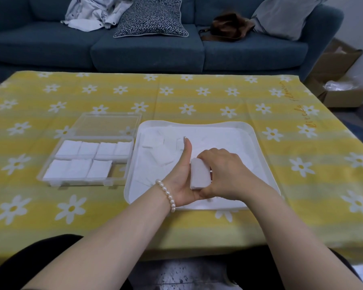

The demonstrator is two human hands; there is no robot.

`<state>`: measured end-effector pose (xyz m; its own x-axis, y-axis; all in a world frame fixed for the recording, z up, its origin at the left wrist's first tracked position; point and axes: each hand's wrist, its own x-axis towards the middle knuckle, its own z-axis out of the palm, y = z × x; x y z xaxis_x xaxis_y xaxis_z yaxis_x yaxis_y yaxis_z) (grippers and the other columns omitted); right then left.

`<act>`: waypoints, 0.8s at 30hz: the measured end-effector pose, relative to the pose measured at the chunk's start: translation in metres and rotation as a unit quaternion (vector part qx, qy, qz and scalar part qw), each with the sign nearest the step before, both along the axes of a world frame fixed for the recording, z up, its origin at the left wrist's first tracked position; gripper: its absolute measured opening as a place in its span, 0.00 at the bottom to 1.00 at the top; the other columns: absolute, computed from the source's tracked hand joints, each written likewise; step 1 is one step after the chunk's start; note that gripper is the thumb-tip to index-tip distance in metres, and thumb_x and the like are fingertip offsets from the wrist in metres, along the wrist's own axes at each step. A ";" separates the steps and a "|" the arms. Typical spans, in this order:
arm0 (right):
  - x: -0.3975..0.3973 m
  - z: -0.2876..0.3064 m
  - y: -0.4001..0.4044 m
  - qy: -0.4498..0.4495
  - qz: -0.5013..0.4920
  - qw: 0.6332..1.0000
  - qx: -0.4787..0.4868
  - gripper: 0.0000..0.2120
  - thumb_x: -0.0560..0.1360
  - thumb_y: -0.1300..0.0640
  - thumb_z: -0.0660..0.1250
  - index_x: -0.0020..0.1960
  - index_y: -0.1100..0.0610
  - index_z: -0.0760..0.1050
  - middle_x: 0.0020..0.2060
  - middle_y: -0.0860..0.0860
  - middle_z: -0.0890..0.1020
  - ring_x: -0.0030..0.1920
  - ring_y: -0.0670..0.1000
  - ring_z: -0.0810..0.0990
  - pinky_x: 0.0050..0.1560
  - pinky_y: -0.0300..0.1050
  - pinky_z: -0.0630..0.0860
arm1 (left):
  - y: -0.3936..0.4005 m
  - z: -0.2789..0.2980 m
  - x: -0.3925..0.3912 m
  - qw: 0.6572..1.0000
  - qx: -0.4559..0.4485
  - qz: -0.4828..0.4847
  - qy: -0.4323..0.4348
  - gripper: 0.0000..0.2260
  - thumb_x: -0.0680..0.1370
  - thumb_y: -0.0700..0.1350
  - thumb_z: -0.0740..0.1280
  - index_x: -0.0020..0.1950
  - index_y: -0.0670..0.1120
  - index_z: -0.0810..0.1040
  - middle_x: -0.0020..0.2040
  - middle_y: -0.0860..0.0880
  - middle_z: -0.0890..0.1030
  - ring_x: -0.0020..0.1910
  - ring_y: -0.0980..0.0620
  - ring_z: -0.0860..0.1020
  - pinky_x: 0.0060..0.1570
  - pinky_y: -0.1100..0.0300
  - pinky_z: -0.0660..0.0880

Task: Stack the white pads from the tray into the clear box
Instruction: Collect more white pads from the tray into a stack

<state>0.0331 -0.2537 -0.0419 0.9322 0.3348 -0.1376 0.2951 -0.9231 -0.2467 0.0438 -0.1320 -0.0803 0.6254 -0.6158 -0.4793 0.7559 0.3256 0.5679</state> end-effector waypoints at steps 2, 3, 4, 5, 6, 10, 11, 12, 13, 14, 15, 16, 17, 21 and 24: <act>0.000 -0.002 0.001 0.003 0.003 1.000 0.006 0.34 0.62 0.43 0.74 0.64 0.49 0.66 0.52 0.48 0.73 0.55 0.51 0.71 0.56 0.48 0.68 | -0.001 -0.001 0.000 1.000 0.003 0.004 -0.008 0.41 0.60 0.77 0.55 0.57 0.48 0.79 0.51 0.44 0.76 0.50 0.45 0.76 0.44 0.53 0.69; 0.000 -0.002 0.000 0.023 0.001 0.999 0.030 0.37 0.62 0.44 0.75 0.67 0.48 0.65 0.54 0.47 0.73 0.57 0.51 0.71 0.58 0.48 0.68 | -0.001 -0.001 0.000 1.000 0.004 0.007 -0.008 0.39 0.61 0.77 0.56 0.54 0.47 0.79 0.49 0.45 0.77 0.48 0.46 0.76 0.43 0.53 0.71; 0.000 0.001 -0.003 0.057 -0.009 0.996 0.072 0.41 0.61 0.45 0.77 0.69 0.47 0.62 0.56 0.47 0.72 0.59 0.49 0.70 0.59 0.48 0.69 | -0.001 0.000 0.000 1.000 0.006 0.011 0.000 0.38 0.61 0.76 0.57 0.51 0.46 0.78 0.43 0.46 0.77 0.42 0.48 0.78 0.39 0.55 0.73; 0.000 0.005 -0.008 0.096 -0.029 0.987 0.126 0.44 0.60 0.46 0.78 0.71 0.45 0.61 0.58 0.46 0.71 0.60 0.48 0.70 0.59 0.46 0.70 | 0.000 0.002 0.000 1.000 0.010 0.020 0.015 0.36 0.60 0.75 0.58 0.49 0.45 0.77 0.37 0.47 0.76 0.35 0.51 0.77 0.34 0.58 0.75; 0.002 0.009 -0.017 0.125 -0.056 0.974 0.181 0.46 0.59 0.48 0.80 0.71 0.45 0.61 0.59 0.45 0.71 0.60 0.46 0.70 0.58 0.43 0.71 | 0.001 0.003 -0.001 0.999 0.015 0.032 0.032 0.35 0.60 0.74 0.59 0.47 0.44 0.75 0.33 0.48 0.74 0.29 0.52 0.75 0.29 0.62 0.75; 0.020 0.012 -0.067 0.093 -0.144 0.941 0.293 0.27 0.66 0.54 0.77 0.62 0.50 0.72 0.55 0.48 0.78 0.54 0.48 0.77 0.46 0.33 0.72 | 0.003 0.007 0.000 0.996 0.005 0.060 0.066 0.29 0.65 0.69 0.63 0.47 0.44 0.71 0.34 0.47 0.76 0.27 0.52 0.76 0.25 0.63 0.76; 0.025 0.008 -0.076 0.089 -0.160 0.936 0.301 0.20 0.68 0.56 0.75 0.59 0.52 0.75 0.54 0.50 0.79 0.52 0.49 0.78 0.46 0.33 0.72 | 0.003 0.005 0.000 0.995 0.001 0.061 0.073 0.25 0.69 0.66 0.64 0.47 0.44 0.71 0.35 0.47 0.78 0.29 0.51 0.78 0.25 0.62 0.77; 0.030 0.002 -0.083 0.082 -0.172 0.936 0.296 0.15 0.70 0.58 0.73 0.56 0.53 0.76 0.53 0.51 0.80 0.51 0.50 0.79 0.46 0.34 0.73 | 0.003 0.004 0.000 0.995 -0.002 0.060 0.079 0.20 0.73 0.61 0.65 0.48 0.44 0.71 0.36 0.45 0.79 0.30 0.50 0.79 0.26 0.60 0.77; 0.036 -0.006 -0.087 0.063 -0.188 0.942 0.271 0.11 0.72 0.60 0.71 0.54 0.54 0.77 0.53 0.52 0.81 0.51 0.50 0.79 0.47 0.36 0.72 | 0.002 0.003 0.001 0.995 -0.004 0.059 0.081 0.14 0.76 0.54 0.65 0.48 0.44 0.70 0.38 0.43 0.81 0.32 0.48 0.80 0.27 0.59 0.78; 0.041 -0.015 -0.090 0.037 -0.206 0.951 0.229 0.09 0.74 0.62 0.68 0.53 0.55 0.78 0.54 0.54 0.81 0.52 0.51 0.79 0.49 0.38 0.71 | 0.002 0.001 0.001 0.995 -0.005 0.058 0.082 0.09 0.78 0.48 0.63 0.48 0.43 0.69 0.40 0.41 0.82 0.33 0.46 0.81 0.29 0.58 0.79; 0.047 -0.024 -0.089 0.014 -0.224 0.958 0.180 0.10 0.75 0.65 0.65 0.55 0.57 0.79 0.55 0.54 0.81 0.54 0.52 0.78 0.51 0.39 0.70 | 0.003 0.000 0.002 0.995 -0.009 0.058 0.081 0.05 0.78 0.43 0.61 0.47 0.42 0.69 0.42 0.40 0.82 0.35 0.44 0.82 0.31 0.56 0.80; 0.051 -0.031 -0.088 -0.003 -0.241 0.961 0.137 0.13 0.75 0.66 0.62 0.57 0.58 0.78 0.57 0.55 0.80 0.57 0.53 0.77 0.53 0.40 0.69 | 0.003 0.000 0.002 0.995 -0.014 0.057 0.080 0.03 0.78 0.40 0.59 0.45 0.41 0.69 0.43 0.38 0.82 0.36 0.43 0.82 0.33 0.54 0.81; 0.053 -0.038 -0.085 -0.013 -0.254 0.961 0.106 0.16 0.75 0.68 0.59 0.60 0.59 0.77 0.59 0.55 0.79 0.58 0.54 0.76 0.54 0.42 0.69 | 0.003 0.001 0.001 0.995 -0.019 0.055 0.081 0.03 0.78 0.38 0.57 0.45 0.40 0.69 0.44 0.38 0.82 0.38 0.41 0.83 0.36 0.52 0.81; 0.057 -0.053 -0.073 0.012 -0.272 0.962 -0.018 0.21 0.75 0.68 0.57 0.67 0.59 0.67 0.60 0.59 0.73 0.60 0.59 0.72 0.54 0.49 0.71 | 0.003 0.002 0.001 0.996 -0.011 0.047 0.081 0.04 0.77 0.36 0.57 0.45 0.41 0.69 0.44 0.39 0.82 0.43 0.40 0.82 0.48 0.45 0.78; 0.060 -0.057 -0.071 0.027 -0.289 0.956 -0.038 0.22 0.73 0.67 0.59 0.66 0.60 0.63 0.58 0.60 0.72 0.59 0.61 0.72 0.52 0.50 0.72 | 0.005 0.001 0.003 0.994 0.032 0.066 0.078 0.04 0.77 0.35 0.58 0.45 0.41 0.71 0.40 0.41 0.82 0.45 0.44 0.79 0.52 0.46 0.75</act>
